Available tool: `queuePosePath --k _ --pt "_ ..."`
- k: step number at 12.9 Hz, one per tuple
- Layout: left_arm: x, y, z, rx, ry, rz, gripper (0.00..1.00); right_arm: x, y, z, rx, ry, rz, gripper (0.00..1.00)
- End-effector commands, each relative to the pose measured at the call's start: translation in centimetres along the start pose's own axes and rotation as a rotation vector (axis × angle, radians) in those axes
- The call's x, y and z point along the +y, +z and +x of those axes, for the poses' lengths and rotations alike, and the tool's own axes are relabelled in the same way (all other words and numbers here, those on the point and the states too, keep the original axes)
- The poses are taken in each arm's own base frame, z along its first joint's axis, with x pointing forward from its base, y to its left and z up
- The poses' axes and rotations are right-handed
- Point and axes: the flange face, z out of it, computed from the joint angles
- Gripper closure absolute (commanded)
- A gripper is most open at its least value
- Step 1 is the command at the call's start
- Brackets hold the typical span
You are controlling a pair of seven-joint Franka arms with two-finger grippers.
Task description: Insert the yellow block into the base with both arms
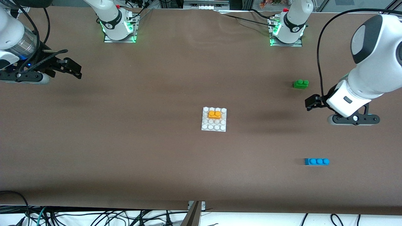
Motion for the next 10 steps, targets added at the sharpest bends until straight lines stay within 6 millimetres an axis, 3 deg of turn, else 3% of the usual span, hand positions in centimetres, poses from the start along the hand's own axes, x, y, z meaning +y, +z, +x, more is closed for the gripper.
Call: queuePosePath --k 1,4,7,10 --pt "-2.6 -0.5 -2.7 0.022 0.015 0.017 0.00 0.5 -0.5 -0.6 0.003 0.014 -0.014 0.00" --pt "-6.3 -0.8 -5.7 0.057 0.029 0.018 0.00 1.0 -0.5 -0.5 0.003 0.023 -0.013 0.00" --pt "-10.3 -2.0 -7.1 0.073 -0.018 -0.031 0.00 1.1 -0.5 -0.5 0.003 0.024 -0.013 0.00" --pt "-10.6 -2.2 -7.5 0.070 -0.010 -0.036 0.00 1.1 -0.4 -0.4 0.002 0.032 -0.013 0.00"
